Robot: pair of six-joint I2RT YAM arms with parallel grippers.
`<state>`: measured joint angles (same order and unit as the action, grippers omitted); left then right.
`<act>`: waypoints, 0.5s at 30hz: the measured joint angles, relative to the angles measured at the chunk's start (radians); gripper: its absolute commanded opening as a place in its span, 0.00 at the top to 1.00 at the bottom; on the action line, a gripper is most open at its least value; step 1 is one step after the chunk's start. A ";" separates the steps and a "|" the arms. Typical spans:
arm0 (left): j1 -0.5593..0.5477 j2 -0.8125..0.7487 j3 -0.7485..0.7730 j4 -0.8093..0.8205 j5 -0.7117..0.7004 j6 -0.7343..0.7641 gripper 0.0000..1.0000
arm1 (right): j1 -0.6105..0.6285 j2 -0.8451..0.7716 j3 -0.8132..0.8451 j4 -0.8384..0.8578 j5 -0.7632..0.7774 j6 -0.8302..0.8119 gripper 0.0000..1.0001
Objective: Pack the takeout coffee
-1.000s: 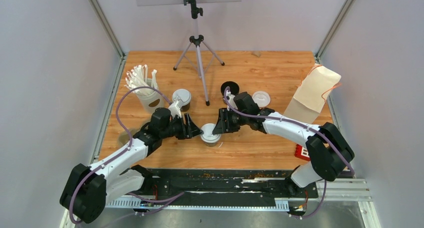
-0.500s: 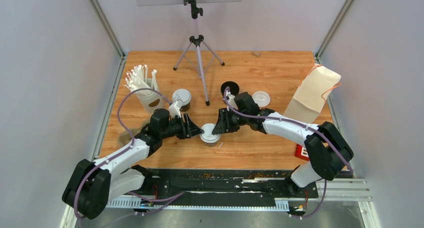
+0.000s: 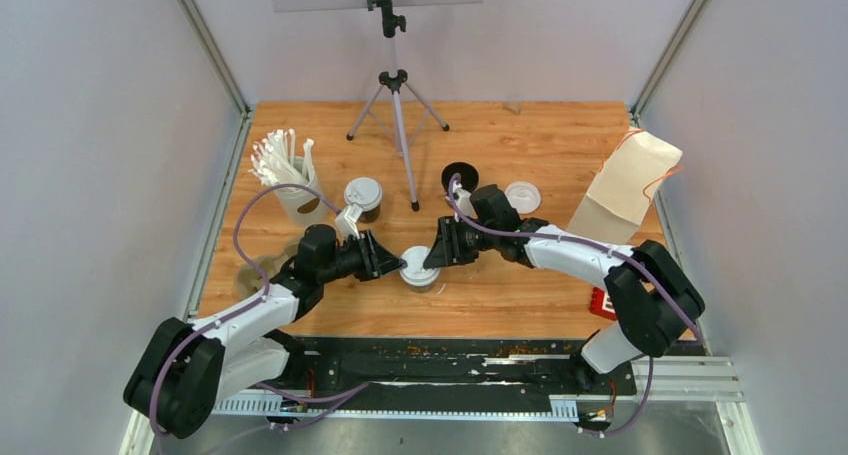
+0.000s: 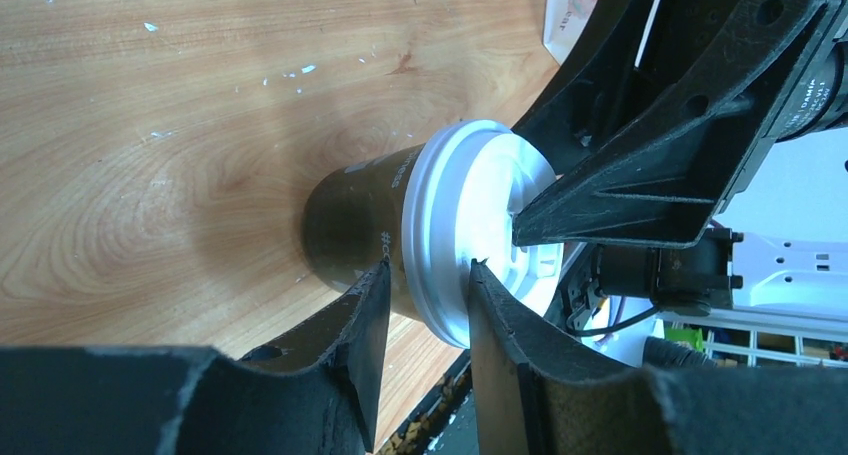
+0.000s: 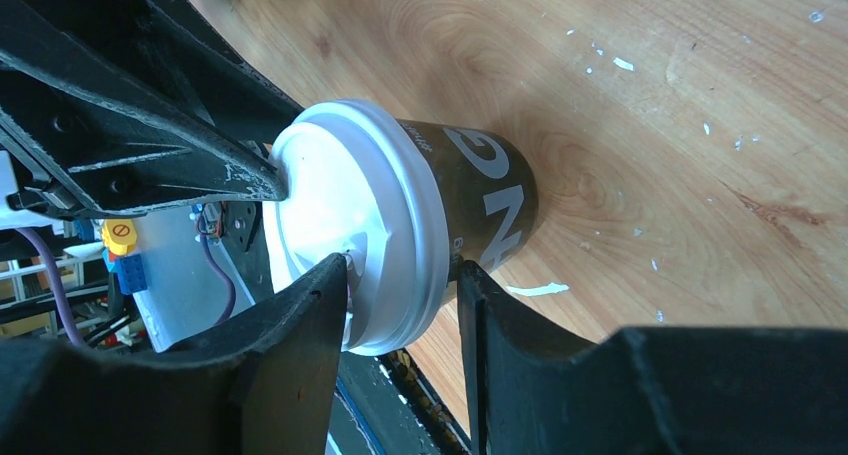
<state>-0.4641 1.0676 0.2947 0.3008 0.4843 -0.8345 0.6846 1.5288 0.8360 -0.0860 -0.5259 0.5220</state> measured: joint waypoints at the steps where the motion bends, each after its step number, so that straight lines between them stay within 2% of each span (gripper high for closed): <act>1: 0.000 0.000 -0.006 0.010 -0.001 -0.003 0.61 | -0.001 0.003 0.000 0.005 -0.005 0.000 0.57; 6: -0.014 -0.038 -0.023 0.018 -0.016 -0.033 0.57 | -0.005 0.015 -0.001 0.023 -0.025 -0.003 0.57; 10: -0.039 -0.125 -0.020 -0.074 -0.052 -0.047 0.48 | -0.007 0.036 0.026 0.015 -0.040 -0.025 0.56; 15: -0.044 -0.193 -0.021 -0.167 -0.072 -0.069 0.42 | -0.013 0.060 0.071 -0.035 -0.054 -0.082 0.43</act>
<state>-0.5083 0.8742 0.2741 0.1333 0.4126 -0.9031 0.6720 1.5883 0.9073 -0.1211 -0.5797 0.4404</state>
